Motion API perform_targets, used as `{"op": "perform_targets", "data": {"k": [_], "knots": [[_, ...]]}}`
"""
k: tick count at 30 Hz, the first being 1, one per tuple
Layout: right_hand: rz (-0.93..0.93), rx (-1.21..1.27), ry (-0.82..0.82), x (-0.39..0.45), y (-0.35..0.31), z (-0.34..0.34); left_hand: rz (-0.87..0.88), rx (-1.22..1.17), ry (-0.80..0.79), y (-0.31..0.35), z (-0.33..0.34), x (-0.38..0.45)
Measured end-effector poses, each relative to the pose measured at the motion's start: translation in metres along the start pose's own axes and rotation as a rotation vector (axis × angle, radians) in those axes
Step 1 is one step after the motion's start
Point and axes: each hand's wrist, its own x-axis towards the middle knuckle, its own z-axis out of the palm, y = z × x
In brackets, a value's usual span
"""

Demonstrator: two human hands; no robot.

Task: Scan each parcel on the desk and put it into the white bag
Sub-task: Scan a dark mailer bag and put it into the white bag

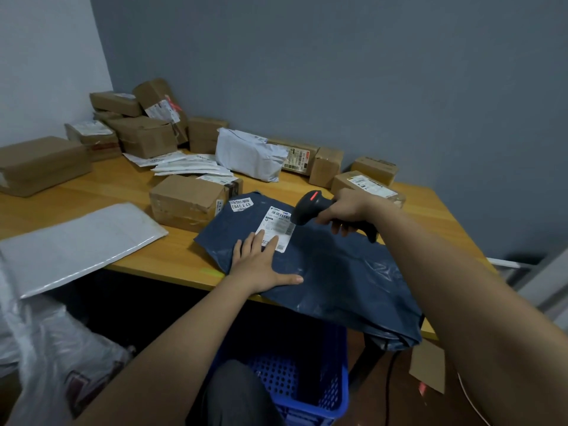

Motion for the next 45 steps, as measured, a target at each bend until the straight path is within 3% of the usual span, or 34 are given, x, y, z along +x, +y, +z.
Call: {"op": "perform_targets", "data": {"k": [17,24,26,29,32,37,41,45], "knots": [[0.015,-0.131,-0.065,0.007,-0.004,-0.021,-0.01,-0.013,-0.016,-0.002,0.003,0.001],[-0.011,-0.047,0.01,-0.001,0.002,-0.018,-0.008,-0.05,-0.02,-0.004,-0.001,-0.001],[-0.036,0.0,0.069,-0.006,0.007,-0.014,-0.044,-0.109,0.075,-0.009,-0.005,-0.004],[-0.074,0.097,0.128,-0.01,0.017,-0.003,-0.224,0.007,0.3,-0.02,-0.016,-0.008],[-0.083,0.219,0.129,-0.016,0.025,0.011,-0.459,-0.087,0.184,-0.028,-0.032,-0.008],[-0.057,0.339,0.142,-0.025,0.036,0.031,-0.518,-0.13,-0.011,-0.024,-0.031,-0.002],[-0.053,0.395,0.155,-0.032,0.044,0.033,-0.47,-0.167,-0.003,-0.013,-0.031,0.002],[-0.059,0.424,0.238,-0.037,0.049,0.027,-0.45,-0.306,0.111,-0.007,-0.029,0.004]]}}
